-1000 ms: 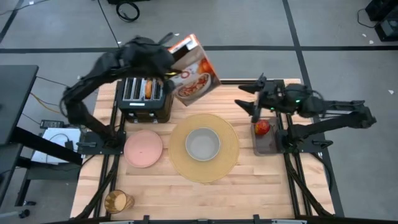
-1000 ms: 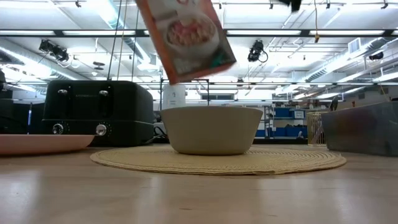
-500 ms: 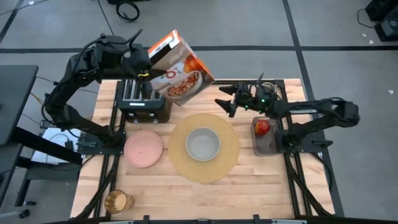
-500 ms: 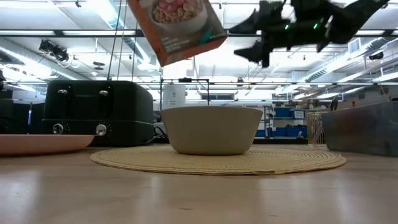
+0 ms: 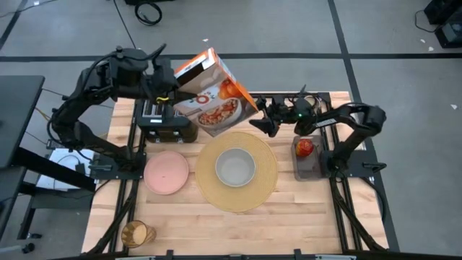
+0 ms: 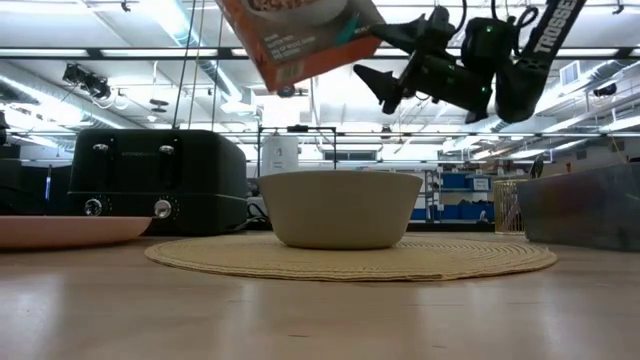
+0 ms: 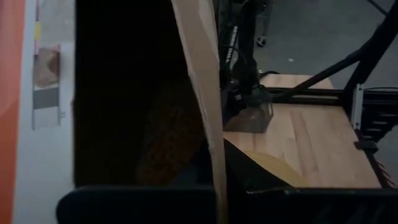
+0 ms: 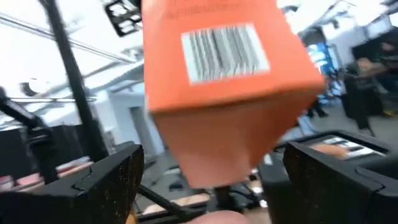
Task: Arrange a breakfast setting
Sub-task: Pour the cereal from the cereal box into the gray bowl
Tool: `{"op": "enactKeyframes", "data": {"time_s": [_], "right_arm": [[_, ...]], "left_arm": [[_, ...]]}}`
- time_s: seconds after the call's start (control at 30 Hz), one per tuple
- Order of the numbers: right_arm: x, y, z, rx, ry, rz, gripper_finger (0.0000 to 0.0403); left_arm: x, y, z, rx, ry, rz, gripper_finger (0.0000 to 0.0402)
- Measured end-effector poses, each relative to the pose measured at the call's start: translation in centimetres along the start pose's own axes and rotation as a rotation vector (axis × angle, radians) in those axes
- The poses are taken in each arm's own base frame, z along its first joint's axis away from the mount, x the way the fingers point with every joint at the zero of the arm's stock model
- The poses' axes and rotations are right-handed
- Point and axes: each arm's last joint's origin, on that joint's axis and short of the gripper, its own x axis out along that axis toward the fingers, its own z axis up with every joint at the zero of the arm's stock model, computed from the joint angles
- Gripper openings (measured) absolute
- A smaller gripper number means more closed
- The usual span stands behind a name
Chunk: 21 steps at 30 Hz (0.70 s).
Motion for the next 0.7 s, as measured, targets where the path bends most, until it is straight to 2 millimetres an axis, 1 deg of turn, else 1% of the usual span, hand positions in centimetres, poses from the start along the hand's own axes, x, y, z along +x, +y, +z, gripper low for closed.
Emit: {"op": "enactKeyframes", "data": {"time_s": [0.1,0.27,0.43,0.7], "right_arm": [[0.1,0.0,0.2,-0.038,-0.030,0.017,0.0387],[1.0,0.3,1.5,-0.100,-0.060,0.074,0.0380],[2.2,0.5,2.3,-0.085,-0.071,0.122,0.0375],[2.9,0.7,3.1,-0.075,-0.109,0.132,0.0385]], "left_arm": [[0.1,-0.1,0.3,-0.015,-0.026,-0.017,0.0003],[0.1,-0.1,0.6,-0.034,-0.056,-0.018,0.0004],[0.5,-0.1,0.6,-0.039,-0.058,-0.021,0.0005],[1.2,0.0,1.0,-0.015,-0.080,-0.012,0.0007]]}}
